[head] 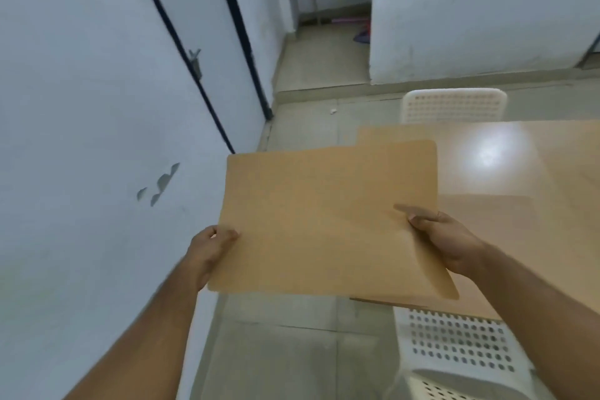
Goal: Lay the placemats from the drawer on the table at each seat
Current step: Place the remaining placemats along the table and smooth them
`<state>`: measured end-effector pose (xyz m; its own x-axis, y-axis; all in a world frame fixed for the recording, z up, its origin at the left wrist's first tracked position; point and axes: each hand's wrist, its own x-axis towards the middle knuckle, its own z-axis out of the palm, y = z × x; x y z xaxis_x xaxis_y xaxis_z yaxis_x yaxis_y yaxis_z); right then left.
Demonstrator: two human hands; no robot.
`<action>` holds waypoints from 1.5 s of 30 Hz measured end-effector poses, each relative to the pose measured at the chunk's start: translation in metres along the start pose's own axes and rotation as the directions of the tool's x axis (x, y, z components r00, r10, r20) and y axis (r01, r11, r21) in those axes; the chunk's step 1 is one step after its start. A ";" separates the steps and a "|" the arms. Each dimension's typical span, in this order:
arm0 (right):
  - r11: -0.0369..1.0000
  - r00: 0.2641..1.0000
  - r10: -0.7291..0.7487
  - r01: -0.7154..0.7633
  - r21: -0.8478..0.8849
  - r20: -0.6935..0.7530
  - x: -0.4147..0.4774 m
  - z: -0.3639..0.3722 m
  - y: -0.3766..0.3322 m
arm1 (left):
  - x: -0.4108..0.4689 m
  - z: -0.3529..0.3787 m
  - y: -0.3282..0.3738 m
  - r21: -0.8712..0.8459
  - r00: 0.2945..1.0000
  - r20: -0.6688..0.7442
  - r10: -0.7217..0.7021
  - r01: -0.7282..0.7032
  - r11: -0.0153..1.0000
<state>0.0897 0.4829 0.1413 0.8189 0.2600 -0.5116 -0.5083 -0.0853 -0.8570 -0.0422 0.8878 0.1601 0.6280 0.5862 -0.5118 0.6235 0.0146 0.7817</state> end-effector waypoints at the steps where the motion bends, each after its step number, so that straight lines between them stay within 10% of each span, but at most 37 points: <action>1: 1.000 1.000 0.008 -0.008 -0.003 0.017 0.007 0.014 0.001 | 0.006 -0.014 -0.002 -0.025 1.000 -0.013 0.016 -0.017 1.000; 11: 0.999 1.000 0.002 -0.003 0.045 0.024 0.098 0.112 -0.015 | 0.097 -0.067 0.005 0.025 0.993 -0.087 0.081 -0.080 0.997; 27: 0.994 0.983 -0.036 0.054 0.098 -0.178 0.339 0.149 -0.138 | 0.344 -0.022 0.203 0.063 0.986 -0.102 0.135 -0.129 0.990; 45: 0.957 0.638 0.018 0.211 0.197 -0.769 0.488 0.090 -0.272 | 0.626 0.205 0.489 0.140 0.841 0.392 0.372 -0.454 0.880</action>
<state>0.6036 0.7191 0.1299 0.7189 -0.5756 -0.3898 -0.3665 0.1626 -0.9161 0.7517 1.0957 0.1490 0.9429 0.1811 -0.2796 0.3286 -0.3671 0.8702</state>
